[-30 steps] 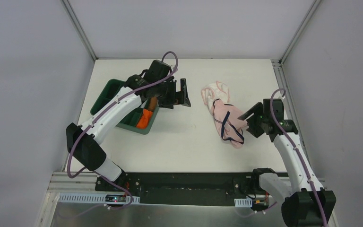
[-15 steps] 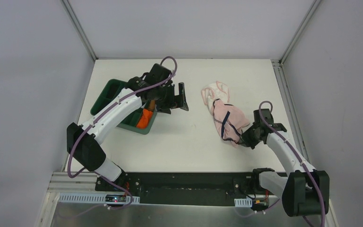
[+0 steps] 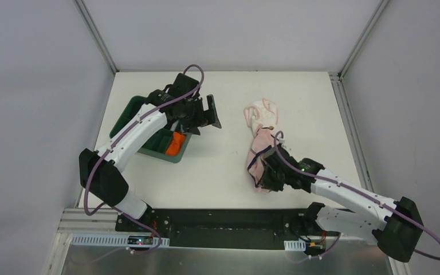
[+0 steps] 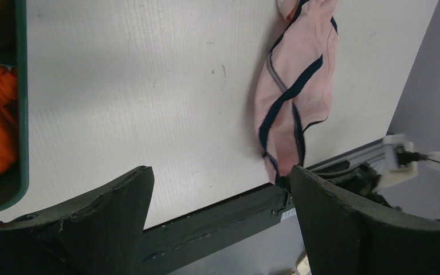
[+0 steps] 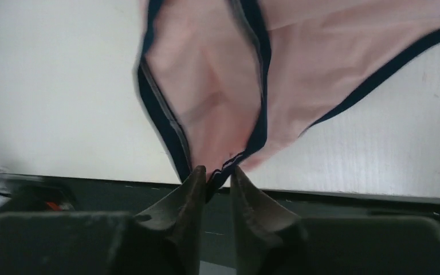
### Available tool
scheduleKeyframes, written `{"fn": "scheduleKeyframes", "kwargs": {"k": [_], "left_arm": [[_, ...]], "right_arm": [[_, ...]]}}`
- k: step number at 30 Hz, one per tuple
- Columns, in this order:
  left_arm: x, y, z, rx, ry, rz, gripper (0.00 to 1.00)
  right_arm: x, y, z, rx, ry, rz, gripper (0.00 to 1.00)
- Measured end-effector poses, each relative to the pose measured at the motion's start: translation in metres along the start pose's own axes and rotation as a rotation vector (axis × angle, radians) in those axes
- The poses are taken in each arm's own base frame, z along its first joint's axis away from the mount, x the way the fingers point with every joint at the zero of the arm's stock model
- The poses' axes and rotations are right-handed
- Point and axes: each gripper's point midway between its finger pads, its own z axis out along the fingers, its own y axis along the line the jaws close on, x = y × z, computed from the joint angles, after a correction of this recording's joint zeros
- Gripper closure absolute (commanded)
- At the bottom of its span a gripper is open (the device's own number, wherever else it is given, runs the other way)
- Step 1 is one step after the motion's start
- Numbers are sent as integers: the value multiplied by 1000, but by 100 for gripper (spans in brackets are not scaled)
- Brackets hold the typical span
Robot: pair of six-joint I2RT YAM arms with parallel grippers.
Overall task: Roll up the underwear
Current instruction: Flatten out the underwear at the center of the board.
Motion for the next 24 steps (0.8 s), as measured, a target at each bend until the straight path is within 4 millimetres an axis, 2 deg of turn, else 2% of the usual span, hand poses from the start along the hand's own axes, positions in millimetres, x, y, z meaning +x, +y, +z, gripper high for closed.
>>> {"fn": "scheduleKeyframes", "kwargs": {"k": [1, 2, 4, 5, 7, 9, 12, 14, 17, 20, 24], "left_arm": [[2, -1, 1, 0, 5, -1, 8], [4, -2, 2, 0, 13, -1, 8], [11, -7, 9, -1, 37, 14, 9], [15, -10, 13, -1, 50, 23, 10], [27, -19, 24, -3, 90, 54, 11], [40, -30, 37, -3, 130, 88, 12], [58, -42, 55, -6, 185, 130, 18], [68, -48, 64, -12, 214, 150, 23], [73, -59, 79, -26, 238, 179, 22], [66, -80, 98, -27, 219, 226, 17], [66, -112, 128, -59, 182, 348, 18]], "right_arm": [[19, -10, 4, 26, 44, -11, 36], [33, -24, 8, 67, 78, -10, 29], [42, -52, 7, 157, 98, 9, 29], [41, -57, 4, 170, 87, 17, 31], [24, -58, -8, 148, 26, 73, 39], [-5, -55, -20, 108, -66, 159, 49], [-51, -58, -29, 79, -183, 315, 53], [-66, -66, -25, 101, -204, 387, 53], [-75, -72, -9, 126, -174, 460, 45], [-71, -74, 4, 115, -123, 526, 34], [-62, -85, 5, 96, -113, 597, 28]]}}
